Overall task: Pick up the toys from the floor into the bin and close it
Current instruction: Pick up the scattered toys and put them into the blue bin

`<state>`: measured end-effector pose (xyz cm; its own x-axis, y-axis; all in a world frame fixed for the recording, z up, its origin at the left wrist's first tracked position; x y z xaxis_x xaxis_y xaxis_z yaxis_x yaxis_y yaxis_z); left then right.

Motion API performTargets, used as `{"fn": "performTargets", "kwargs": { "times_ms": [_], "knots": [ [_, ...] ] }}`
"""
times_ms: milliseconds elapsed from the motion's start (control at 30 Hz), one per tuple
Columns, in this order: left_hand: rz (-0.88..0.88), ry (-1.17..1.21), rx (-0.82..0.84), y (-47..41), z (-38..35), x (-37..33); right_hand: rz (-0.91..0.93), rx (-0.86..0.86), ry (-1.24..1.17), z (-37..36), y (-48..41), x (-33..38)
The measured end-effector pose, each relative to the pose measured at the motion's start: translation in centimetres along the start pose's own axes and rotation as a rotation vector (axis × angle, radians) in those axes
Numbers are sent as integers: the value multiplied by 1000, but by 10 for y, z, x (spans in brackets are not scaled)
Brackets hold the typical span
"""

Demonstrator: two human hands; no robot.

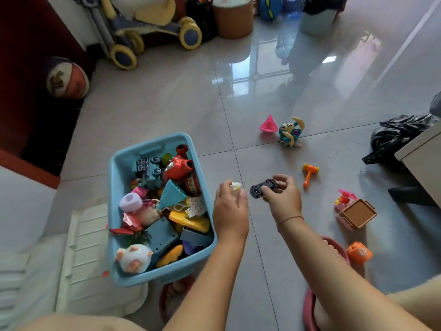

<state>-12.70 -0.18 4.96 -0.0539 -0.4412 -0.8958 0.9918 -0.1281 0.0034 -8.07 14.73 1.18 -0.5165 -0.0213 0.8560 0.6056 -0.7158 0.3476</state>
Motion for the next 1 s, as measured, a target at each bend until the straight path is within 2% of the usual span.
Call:
{"fn": "performTargets", "kwargs": {
  "times_ms": [133,267,333,433,567,667,867,1000],
  "knots": [
    [194,-57,-282,5,88,27,161,221,81,-59,67,41],
    [532,-207,-326,19,141,60,206,403,223,-97,108,50],
    [575,-211,-322,26,150,58,213,428,307,-95,117,48],
    [492,-193,-231,28,130,32,225,370,337,-57,121,39],
    [347,-192,-25,40,70,-12,162,174,382,27,110,3],
    [321,-211,118,59,26,-30,90,45,400,81,101,-25],
    [249,-338,277,83,-26,-46,-27,-92,350,131,86,-72],
    [185,-436,319,96,-42,-52,-169,-175,347,157,79,-108]
  ]
}}
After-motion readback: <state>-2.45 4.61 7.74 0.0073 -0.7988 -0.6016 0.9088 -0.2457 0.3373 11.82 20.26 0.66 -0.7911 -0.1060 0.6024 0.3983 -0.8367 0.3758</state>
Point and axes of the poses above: each hand's wrist, its own y-axis away from the middle knuckle, its own z-axis out of the back of the hand, x = y × z, the point moved 7 cm from there along -y, towards the middle knuckle, and after that the axes turned 13 degrees about y, right-handed, at the moved point
